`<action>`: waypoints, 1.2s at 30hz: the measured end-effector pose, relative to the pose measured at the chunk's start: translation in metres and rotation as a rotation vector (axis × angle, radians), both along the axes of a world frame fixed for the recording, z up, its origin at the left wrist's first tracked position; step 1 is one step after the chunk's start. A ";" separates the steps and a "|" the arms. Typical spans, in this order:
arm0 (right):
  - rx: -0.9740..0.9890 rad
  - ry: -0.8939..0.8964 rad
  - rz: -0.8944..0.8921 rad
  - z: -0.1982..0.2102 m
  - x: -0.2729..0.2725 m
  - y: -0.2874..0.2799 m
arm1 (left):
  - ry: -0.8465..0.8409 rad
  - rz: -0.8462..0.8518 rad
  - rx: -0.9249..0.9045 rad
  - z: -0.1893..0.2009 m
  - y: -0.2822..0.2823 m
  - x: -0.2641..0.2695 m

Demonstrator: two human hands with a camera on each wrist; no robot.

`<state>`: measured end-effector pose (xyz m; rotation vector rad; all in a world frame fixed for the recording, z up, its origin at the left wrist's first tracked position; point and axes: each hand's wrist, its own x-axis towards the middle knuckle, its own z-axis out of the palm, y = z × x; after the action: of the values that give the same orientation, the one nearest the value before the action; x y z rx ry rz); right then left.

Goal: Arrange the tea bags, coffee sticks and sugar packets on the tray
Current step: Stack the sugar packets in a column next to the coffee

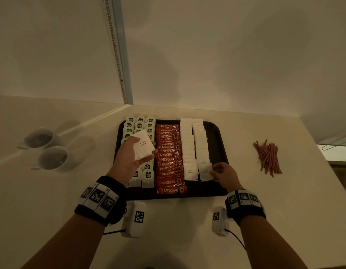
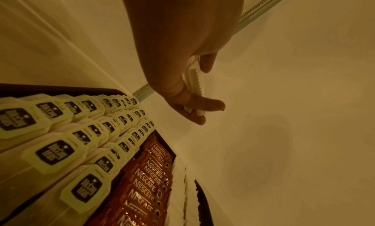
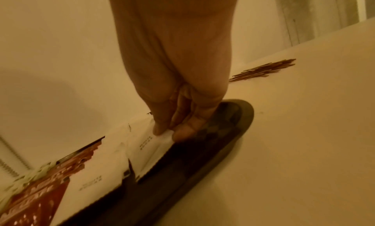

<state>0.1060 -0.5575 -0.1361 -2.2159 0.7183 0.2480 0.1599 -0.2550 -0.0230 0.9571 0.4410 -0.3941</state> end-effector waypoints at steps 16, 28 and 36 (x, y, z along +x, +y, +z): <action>0.104 -0.348 0.209 0.073 0.032 0.079 | -0.042 -0.020 0.119 0.001 -0.010 0.001; 0.404 -0.362 0.497 0.130 0.054 0.133 | -0.232 -0.113 0.375 0.006 -0.003 0.000; 0.416 -0.501 0.426 0.142 0.056 0.133 | -0.260 -0.170 0.315 0.002 -0.009 -0.009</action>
<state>0.1617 -0.4241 0.0059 -1.8886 -0.0802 0.0361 0.1505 -0.2641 -0.0214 1.3395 0.1865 -0.3534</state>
